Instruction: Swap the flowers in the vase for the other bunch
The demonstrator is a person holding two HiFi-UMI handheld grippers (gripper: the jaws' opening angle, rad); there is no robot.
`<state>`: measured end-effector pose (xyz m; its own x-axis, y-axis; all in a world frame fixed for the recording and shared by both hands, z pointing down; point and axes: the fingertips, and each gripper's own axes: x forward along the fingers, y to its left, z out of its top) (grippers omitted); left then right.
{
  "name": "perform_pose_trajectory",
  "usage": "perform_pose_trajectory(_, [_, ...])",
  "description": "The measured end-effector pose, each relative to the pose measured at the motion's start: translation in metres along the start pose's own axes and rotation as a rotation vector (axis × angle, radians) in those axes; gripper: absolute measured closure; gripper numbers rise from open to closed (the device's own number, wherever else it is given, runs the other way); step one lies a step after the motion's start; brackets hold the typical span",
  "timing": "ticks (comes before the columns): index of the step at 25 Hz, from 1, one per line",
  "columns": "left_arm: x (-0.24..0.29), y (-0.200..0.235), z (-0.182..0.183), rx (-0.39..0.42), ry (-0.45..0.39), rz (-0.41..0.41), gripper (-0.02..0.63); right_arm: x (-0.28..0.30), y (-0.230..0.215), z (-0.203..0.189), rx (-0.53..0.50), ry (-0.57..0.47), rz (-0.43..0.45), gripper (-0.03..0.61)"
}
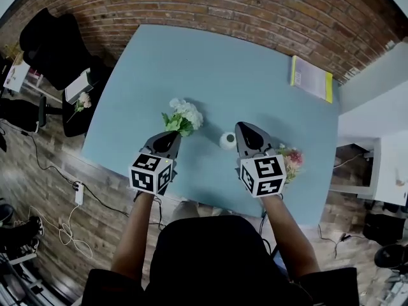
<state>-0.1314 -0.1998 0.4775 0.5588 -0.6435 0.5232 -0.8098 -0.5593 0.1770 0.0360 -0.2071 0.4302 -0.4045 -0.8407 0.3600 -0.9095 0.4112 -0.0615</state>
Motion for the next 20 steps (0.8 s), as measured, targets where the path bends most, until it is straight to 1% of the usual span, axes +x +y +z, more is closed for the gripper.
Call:
perform_pose_trajectory(2, [0.006,0.007,-0.004,0.004,0.019,-0.014,0.609,0.002,-0.001,-0.002,0.002,0.01,-0.019,0.566])
perform_pose_trajectory(4, [0.012,0.014,-0.01,0.011,0.041,-0.027,0.596,0.004,-0.002,-0.004,0.003,0.022,-0.037,0.566])
perform_pose_trajectory(7, [0.02,0.025,-0.017,0.015,0.076,-0.037,0.548,0.011,-0.002,-0.003,0.005,0.034,-0.058,0.566])
perform_pose_trajectory(11, [0.031,0.038,-0.024,0.018,0.114,-0.056,0.513,0.02,-0.002,-0.003,0.015,0.044,-0.081,0.566])
perform_pose_trajectory(13, [0.036,0.044,-0.027,0.025,0.13,-0.065,0.484,0.025,-0.002,-0.004,0.019,0.052,-0.09,0.566])
perform_pose_trajectory(20, [0.057,0.061,-0.038,0.05,0.202,-0.123,0.384,0.042,0.001,-0.011,0.041,0.082,-0.116,0.566])
